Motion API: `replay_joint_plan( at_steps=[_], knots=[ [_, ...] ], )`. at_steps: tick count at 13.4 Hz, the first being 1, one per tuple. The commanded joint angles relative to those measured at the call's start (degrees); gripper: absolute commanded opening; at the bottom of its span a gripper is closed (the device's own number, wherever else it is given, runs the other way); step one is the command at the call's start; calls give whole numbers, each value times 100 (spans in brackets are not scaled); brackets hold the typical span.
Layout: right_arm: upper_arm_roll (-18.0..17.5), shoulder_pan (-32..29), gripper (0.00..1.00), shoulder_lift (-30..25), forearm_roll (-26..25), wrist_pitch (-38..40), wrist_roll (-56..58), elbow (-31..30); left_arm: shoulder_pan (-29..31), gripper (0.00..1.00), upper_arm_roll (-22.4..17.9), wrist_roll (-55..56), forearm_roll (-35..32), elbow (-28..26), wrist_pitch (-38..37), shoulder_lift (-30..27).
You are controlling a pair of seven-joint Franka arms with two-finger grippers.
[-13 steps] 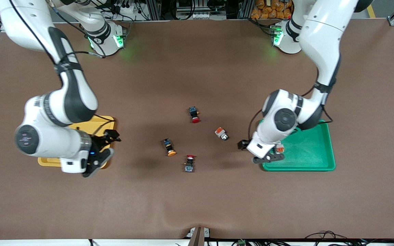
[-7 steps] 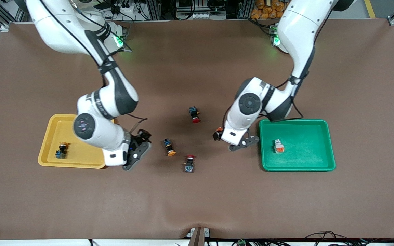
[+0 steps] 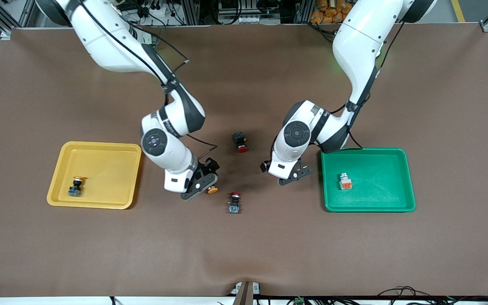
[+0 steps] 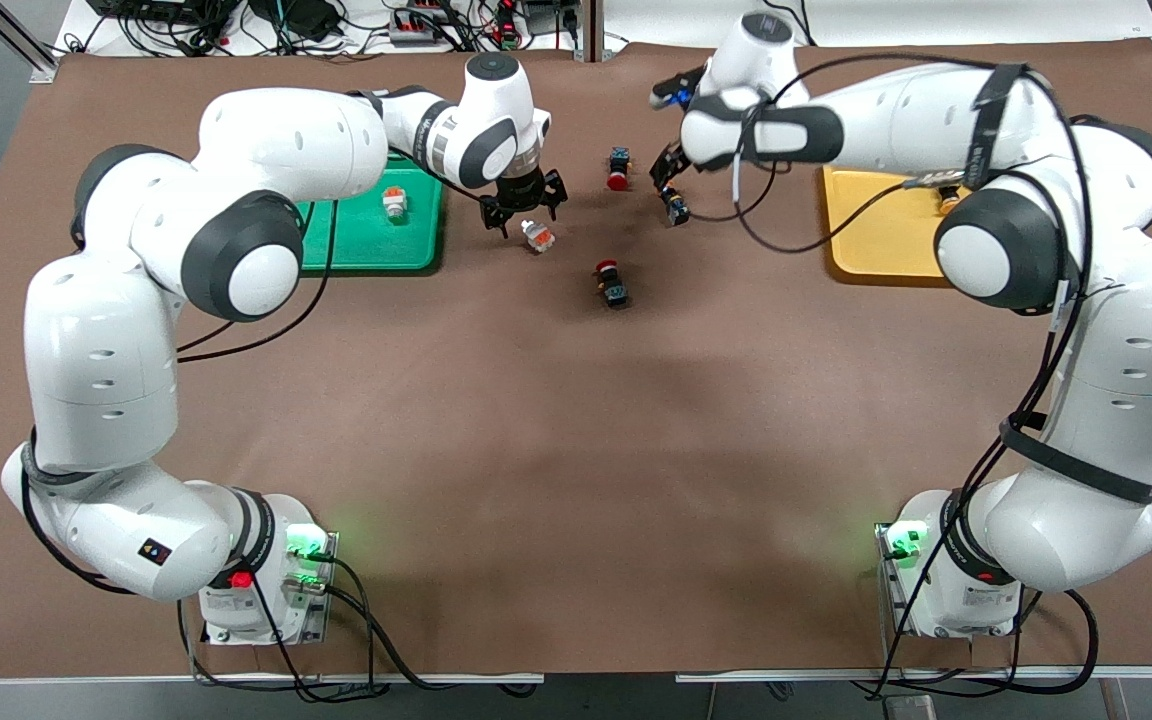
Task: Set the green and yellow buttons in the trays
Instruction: 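Grasp a second yellow button while the left gripper grasps another green button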
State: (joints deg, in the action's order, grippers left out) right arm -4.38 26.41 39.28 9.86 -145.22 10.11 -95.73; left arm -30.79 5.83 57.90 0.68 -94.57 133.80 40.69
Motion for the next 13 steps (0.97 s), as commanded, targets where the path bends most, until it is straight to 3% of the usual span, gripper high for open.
replay_joint_plan(
  at_steps=[1, 3, 4, 5, 6, 7, 8, 10, 13],
  knots=[
    [60, 171, 100, 71, -11, -708, -264, -437, -23, 100, -12, -24, 11, 193, -3, 219],
    [78, 162, 100, 89, -19, -937, -264, -621, -41, 96, -12, -33, 11, 263, 5, 299],
    [78, 162, 89, 89, -28, -1069, -255, -692, -41, 83, -12, -33, 2, 263, -3, 299],
    [78, 171, 45, 89, -19, -1096, -246, -701, -41, 63, -12, -33, -7, 263, 5, 290],
    [78, 154, 21, 80, -19, -1096, -220, -701, -41, 41, -12, -42, -15, 272, -3, 273],
    [78, 136, 5, 63, -28, -1061, -220, -701, -41, 18, -12, -51, -42, 333, -3, 247],
    [78, 101, 0, -16, -28, -1009, -220, -710, -32, 0, -12, -33, -24, 455, -12, 238],
    [104, -30, 0, -444, -28, -781, -255, -876, 12, 0, -12, -33, 11, 614, -213, 168],
    [105, -776, 1, -1096, -28, 192, 7, -903, 222, 0, -12, -365, 20, 1027, -1169, -25]
  ],
)
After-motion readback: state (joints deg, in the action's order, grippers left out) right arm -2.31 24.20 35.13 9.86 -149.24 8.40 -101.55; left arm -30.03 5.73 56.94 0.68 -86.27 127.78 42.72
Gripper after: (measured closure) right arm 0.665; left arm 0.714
